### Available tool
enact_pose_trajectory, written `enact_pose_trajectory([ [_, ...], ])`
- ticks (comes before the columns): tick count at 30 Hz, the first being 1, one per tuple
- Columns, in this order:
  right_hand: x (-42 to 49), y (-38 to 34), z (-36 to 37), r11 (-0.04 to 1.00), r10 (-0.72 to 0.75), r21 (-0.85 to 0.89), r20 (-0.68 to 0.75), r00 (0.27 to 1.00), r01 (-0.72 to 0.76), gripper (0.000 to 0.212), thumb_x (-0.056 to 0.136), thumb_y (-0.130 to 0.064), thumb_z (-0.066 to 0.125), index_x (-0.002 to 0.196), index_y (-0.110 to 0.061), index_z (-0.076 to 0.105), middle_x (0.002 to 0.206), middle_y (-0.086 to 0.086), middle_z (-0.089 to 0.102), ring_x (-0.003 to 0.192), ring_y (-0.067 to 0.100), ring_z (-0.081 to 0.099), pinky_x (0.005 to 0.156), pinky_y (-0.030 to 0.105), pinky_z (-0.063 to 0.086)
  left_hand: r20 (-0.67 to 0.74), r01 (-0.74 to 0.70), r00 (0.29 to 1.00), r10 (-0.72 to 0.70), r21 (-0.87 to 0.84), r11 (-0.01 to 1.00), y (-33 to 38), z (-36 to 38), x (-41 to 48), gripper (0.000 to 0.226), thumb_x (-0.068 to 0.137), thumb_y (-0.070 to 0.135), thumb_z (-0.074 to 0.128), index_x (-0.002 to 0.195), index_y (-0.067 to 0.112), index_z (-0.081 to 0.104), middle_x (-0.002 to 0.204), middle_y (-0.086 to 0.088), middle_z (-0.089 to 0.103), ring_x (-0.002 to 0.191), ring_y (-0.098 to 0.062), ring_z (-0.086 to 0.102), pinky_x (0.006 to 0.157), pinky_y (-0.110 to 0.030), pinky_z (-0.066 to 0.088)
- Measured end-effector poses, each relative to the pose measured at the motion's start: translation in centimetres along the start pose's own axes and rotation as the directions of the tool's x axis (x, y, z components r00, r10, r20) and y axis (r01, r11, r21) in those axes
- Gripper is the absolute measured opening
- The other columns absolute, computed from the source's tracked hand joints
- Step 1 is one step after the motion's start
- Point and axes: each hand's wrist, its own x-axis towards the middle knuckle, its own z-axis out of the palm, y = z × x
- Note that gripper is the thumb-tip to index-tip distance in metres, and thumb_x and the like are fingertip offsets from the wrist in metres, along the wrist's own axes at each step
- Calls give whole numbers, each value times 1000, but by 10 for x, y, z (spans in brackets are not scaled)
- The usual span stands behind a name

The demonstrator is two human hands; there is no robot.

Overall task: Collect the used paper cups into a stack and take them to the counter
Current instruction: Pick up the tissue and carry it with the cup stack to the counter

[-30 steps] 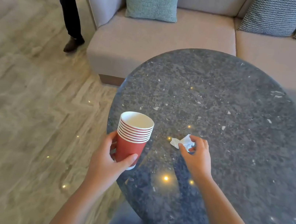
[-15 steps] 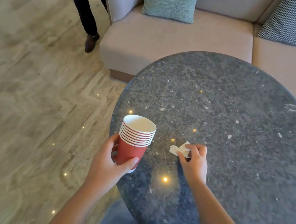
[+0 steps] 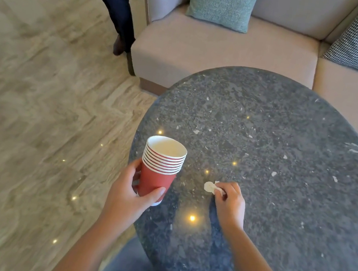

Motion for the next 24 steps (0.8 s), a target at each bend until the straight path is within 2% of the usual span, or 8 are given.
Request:
enact_pose_trajectory([
  [3, -4, -9, 0, 999, -13, 38, 3, 1000, 13, 12, 85, -5, 57, 90, -11, 66, 90, -4, 54, 72, 5, 49, 61, 4, 35, -44, 19, 999, -20, -17, 1000, -2, -8, -8, 58, 52, 45, 74, 102, 50, 46, 106, 18, 61, 95, -1, 62, 73, -21, 52],
  [6, -11, -26, 4, 995, -68, 76, 39, 997, 65, 11, 83, -4, 59, 87, -9, 67, 82, -6, 53, 69, 3, 51, 61, 1, 36, -105, 49, 993, -55, -62, 997, -8, -21, -19, 57, 48, 49, 73, 98, 53, 47, 104, 21, 60, 91, 6, 61, 68, -14, 50],
  [10, -23, -64, 16, 985, -157, 90, 132, 979, 146, 10, 82, -4, 61, 86, -10, 69, 78, -15, 50, 71, 0, 51, 61, 0, 35, -206, 71, 974, -90, -97, 993, -23, -48, -33, 55, 52, 37, 76, 97, 54, 49, 102, 18, 61, 91, 3, 62, 73, -20, 51],
  [12, -29, -88, 26, 974, -218, 98, 172, 961, 203, 11, 82, -5, 61, 88, -10, 69, 80, -10, 52, 72, -1, 51, 62, 0, 35, -263, 94, 957, -125, -128, 987, -33, -66, -39, 58, 54, 32, 79, 101, 50, 50, 104, 12, 63, 95, -6, 63, 77, -28, 52],
  [14, -35, -114, 39, 961, -274, 108, 223, 936, 255, 11, 82, -6, 61, 89, -10, 70, 84, -3, 55, 72, 0, 52, 64, 1, 37, -317, 114, 936, -155, -144, 983, -44, -86, -44, 64, 57, 26, 84, 108, 44, 49, 107, 8, 63, 98, -11, 62, 75, -27, 50],
  [18, -51, -168, 72, 927, -375, 116, 307, 875, 357, 11, 83, -9, 62, 90, -11, 70, 82, -3, 54, 71, -1, 51, 64, 1, 35, -434, 116, 883, -180, -170, 979, -66, -134, -54, 66, 64, 25, 82, 122, 29, 50, 108, 13, 60, 97, -2, 58, 69, -17, 46],
  [21, -67, -213, 109, 894, -448, 139, 331, 831, 426, 9, 82, -9, 63, 86, -10, 70, 81, -2, 56, 70, -2, 52, 64, 2, 37, -484, 115, 846, -225, -246, 962, -81, -179, -58, 72, 62, 24, 83, 124, 28, 48, 107, 18, 58, 94, 4, 58, 70, -19, 47],
  [24, -86, -260, 159, 854, -510, 109, 373, 775, 510, 9, 81, -11, 64, 88, -8, 70, 83, 0, 56, 66, -1, 51, 62, 1, 37, -533, 100, 806, -258, -307, 946, -100, -237, -58, 73, 54, 32, 78, 121, 27, 49, 106, 18, 60, 93, 4, 59, 71, -21, 49],
])
